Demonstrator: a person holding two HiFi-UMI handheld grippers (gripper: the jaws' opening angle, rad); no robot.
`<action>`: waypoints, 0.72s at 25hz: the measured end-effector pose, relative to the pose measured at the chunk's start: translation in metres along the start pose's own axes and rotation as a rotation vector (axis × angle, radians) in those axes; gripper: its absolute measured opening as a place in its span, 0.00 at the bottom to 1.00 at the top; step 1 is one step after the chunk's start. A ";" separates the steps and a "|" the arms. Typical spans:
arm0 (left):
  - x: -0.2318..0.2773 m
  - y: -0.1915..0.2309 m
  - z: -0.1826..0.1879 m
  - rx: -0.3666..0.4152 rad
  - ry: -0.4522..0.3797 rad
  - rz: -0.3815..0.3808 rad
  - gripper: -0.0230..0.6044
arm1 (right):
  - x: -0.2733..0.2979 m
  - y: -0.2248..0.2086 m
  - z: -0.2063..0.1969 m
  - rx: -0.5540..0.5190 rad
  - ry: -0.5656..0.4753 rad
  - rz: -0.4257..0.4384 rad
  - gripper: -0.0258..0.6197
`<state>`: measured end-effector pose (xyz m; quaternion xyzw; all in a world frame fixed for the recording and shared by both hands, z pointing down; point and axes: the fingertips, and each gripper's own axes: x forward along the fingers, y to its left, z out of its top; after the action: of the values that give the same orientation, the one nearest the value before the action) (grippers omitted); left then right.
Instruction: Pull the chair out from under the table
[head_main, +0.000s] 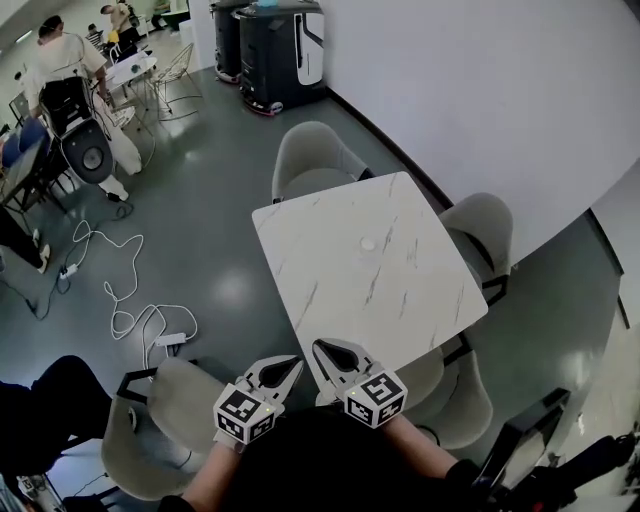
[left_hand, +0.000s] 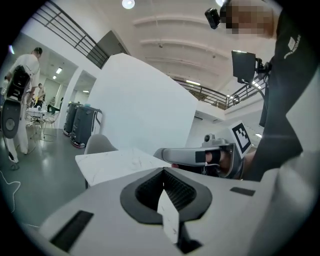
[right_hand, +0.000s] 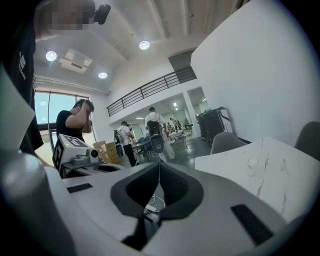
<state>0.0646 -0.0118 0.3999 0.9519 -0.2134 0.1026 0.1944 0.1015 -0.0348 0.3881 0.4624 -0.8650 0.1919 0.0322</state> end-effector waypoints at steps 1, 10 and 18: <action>0.004 0.000 0.002 -0.007 -0.004 -0.016 0.05 | 0.000 -0.004 0.002 -0.004 -0.002 -0.004 0.06; 0.008 0.007 0.010 -0.027 -0.026 -0.047 0.05 | 0.005 -0.009 0.006 -0.019 -0.011 0.011 0.06; 0.012 -0.011 0.002 0.138 0.048 -0.062 0.05 | 0.010 -0.003 0.007 -0.037 -0.008 0.039 0.06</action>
<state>0.0805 -0.0077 0.3983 0.9665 -0.1715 0.1338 0.1365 0.0986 -0.0470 0.3847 0.4453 -0.8775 0.1748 0.0336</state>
